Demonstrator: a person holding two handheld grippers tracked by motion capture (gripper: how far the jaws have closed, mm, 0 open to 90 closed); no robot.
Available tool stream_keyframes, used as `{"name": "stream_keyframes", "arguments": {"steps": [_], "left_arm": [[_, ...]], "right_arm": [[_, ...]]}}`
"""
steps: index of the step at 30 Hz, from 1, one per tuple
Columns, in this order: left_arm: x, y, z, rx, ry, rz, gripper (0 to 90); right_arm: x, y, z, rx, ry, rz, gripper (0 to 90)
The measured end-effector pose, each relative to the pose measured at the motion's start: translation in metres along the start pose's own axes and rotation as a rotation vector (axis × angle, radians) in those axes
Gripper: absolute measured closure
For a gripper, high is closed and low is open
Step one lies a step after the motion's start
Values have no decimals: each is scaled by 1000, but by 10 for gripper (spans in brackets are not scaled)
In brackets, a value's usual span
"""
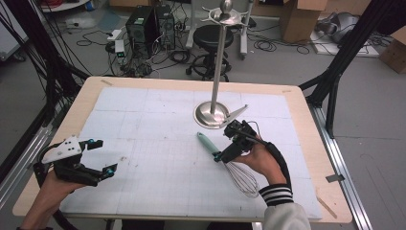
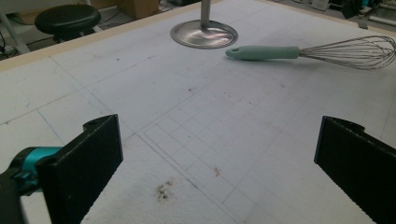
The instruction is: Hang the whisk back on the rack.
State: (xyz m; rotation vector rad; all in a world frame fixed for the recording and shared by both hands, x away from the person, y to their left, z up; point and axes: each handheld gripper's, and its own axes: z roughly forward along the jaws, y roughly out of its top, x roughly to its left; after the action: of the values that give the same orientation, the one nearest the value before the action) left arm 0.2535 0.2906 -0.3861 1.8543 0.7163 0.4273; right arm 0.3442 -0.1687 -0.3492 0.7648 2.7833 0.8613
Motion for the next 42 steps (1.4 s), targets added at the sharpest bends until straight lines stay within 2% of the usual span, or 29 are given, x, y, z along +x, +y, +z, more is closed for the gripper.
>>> {"name": "stream_keyframes", "arguments": {"steps": [4, 7, 18, 28, 30, 31, 38, 42], "left_arm": [[0, 0, -1, -4, 1, -4, 17], [0, 0, -1, 0, 0, 0, 17], [-1, 0, 0, -2, -6, 4, 17], [-1, 0, 0, 2, -6, 6, 17], [0, 0, 0, 2, -6, 6, 17], [-1, 0, 0, 1, -6, 5, 17], [0, 0, -1, 0, -5, 6, 17], [0, 0, 0, 1, -6, 7, 17]], "right_arm": [[-1, 2, 8, 15, -4, -12, 6], [-2, 3, 12, 35, 8, -4, 6], [-9, 5, 30, 93, 2, 0, 6], [-15, 4, 50, 158, 30, 23, 7], [-16, 4, 54, 172, 37, 28, 16], [-17, 4, 57, 181, 28, 27, 60], [-20, 4, 63, 207, 26, 39, 65], [-22, 4, 65, 213, 23, 48, 149]]}}
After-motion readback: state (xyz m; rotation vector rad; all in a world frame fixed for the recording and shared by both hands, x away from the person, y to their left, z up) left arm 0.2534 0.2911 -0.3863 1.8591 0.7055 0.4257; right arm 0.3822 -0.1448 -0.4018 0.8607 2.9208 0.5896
